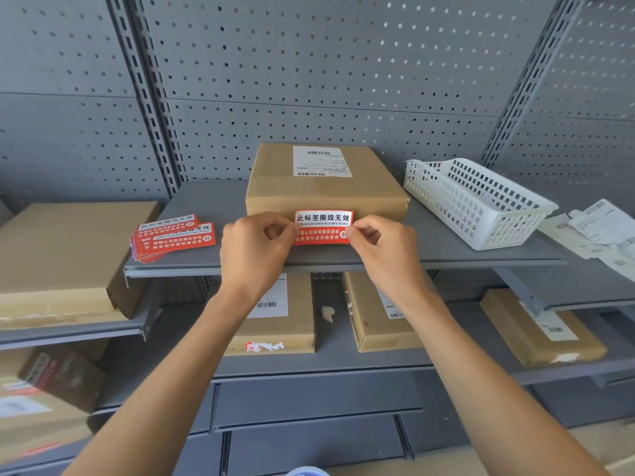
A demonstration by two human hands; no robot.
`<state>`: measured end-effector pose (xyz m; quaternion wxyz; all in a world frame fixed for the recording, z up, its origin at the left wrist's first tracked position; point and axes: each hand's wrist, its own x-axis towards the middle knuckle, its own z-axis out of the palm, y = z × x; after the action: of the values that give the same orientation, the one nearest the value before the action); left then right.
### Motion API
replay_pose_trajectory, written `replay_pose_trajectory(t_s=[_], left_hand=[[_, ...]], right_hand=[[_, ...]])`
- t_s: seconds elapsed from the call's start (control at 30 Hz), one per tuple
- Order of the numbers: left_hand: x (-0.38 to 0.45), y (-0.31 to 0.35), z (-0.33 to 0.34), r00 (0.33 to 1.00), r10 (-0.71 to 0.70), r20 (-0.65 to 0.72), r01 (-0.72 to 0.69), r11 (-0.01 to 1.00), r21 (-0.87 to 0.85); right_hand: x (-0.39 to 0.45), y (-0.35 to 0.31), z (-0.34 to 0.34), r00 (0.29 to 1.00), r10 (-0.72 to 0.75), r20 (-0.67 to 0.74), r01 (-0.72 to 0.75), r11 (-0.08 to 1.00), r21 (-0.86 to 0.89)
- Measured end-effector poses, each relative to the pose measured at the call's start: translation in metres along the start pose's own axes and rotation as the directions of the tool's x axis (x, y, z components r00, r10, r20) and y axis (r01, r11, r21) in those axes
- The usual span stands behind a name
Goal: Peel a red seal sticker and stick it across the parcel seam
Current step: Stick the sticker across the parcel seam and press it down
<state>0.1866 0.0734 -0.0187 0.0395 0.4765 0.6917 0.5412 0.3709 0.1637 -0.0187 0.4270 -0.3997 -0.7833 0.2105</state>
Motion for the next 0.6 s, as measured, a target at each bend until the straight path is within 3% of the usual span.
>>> replay_pose_trajectory(t_s=[0.6], left_hand=[[0.0068,0.0005,0.0051,1.000,-0.004,-0.001,0.004,1.000,-0.001]], right_hand=[[0.0071,-0.0005,-0.0002,1.000,0.021,0.022,-0.019,0.998,-0.066]])
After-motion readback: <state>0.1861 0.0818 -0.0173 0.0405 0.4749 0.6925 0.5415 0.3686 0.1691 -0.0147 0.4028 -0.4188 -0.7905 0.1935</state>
